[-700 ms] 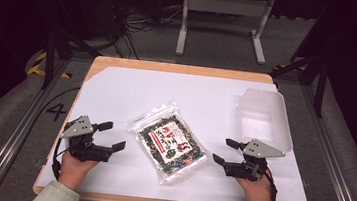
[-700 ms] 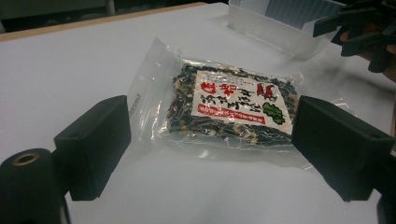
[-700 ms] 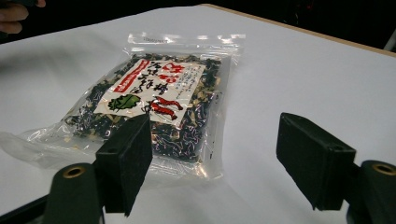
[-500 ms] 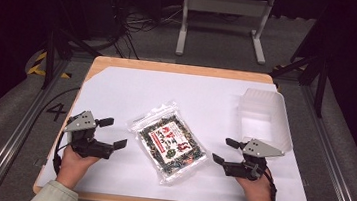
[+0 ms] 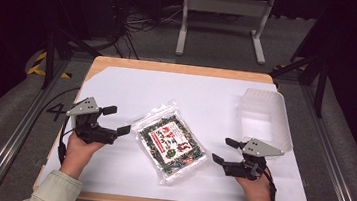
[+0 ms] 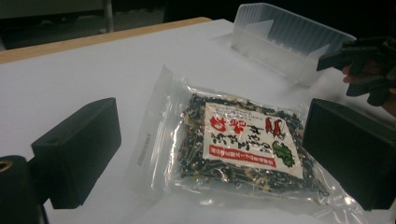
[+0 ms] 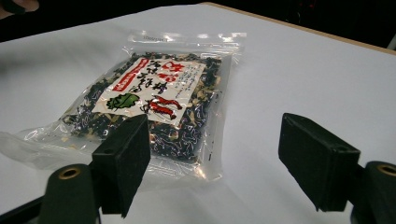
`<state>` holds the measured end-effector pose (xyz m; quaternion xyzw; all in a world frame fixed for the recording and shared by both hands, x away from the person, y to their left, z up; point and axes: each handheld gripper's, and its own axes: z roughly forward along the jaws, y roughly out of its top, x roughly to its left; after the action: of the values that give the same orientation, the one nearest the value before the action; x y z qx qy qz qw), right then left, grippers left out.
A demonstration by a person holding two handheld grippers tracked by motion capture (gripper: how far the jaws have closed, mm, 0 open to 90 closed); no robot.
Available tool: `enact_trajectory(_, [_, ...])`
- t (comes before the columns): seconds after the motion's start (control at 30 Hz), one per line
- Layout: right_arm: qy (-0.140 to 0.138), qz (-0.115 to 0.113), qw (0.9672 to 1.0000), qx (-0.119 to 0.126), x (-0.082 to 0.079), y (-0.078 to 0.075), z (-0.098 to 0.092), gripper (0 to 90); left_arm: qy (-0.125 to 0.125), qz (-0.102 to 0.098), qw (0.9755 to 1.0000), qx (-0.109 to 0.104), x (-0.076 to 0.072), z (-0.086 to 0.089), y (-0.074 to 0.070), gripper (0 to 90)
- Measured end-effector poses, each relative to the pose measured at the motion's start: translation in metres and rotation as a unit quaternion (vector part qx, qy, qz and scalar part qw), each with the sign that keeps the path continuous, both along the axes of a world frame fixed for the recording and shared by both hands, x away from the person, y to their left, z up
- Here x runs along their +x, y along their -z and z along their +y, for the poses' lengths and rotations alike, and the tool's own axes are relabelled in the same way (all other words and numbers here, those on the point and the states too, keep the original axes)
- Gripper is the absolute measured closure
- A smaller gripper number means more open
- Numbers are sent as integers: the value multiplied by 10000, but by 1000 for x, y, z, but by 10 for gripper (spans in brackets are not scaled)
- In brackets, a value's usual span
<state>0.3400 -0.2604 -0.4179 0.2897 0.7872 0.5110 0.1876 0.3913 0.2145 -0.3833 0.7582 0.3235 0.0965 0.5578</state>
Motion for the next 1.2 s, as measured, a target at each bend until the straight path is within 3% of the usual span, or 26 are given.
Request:
enact_trajectory(0.1, [2, 15, 10000, 7, 0, 0, 0, 248, -51, 66, 9999, -90, 9, 1, 3, 59])
enact_trajectory(0.13, [-6, 15, 10000, 8, 0, 0, 0, 248, -86, 172, 9998, -110, 12, 0, 5, 60])
enact_trajectory(0.37, [-18, 19, 10000, 5, 0, 0, 0, 248, -208, 307, 9993, -24, 25, -4, 15, 70])
enact_trajectory(0.43, [-17, 41, 10000, 13, 0, 1, 0, 248, -269, 529, 9982, -115, 30, -5, 22, 75])
enact_trajectory(0.6, [-34, 78, 10000, 22, 1, 1, 0, 248, -317, 876, 9956, -25, 38, -7, 36, 118])
enact_trajectory(0.7, [-43, 88, 9999, 22, 1, 1, 1, 248, -381, 917, 9950, 85, 42, -7, 40, 135])
enact_trajectory(0.8, [-61, 91, 9999, 4, 1, 2, 2, 248, -357, 1113, 9931, 20, 44, -9, 45, 146])
enact_trajectory(1.0, [-88, 100, 9999, 1, 0, 2, 2, 248, -380, 1312, 9902, 285, 48, -14, 53, 166])
enact_trajectory(1.2, [-115, 97, 9999, -27, 0, 2, 3, 248, -384, 1477, 9875, 401, 50, -15, 60, 188])
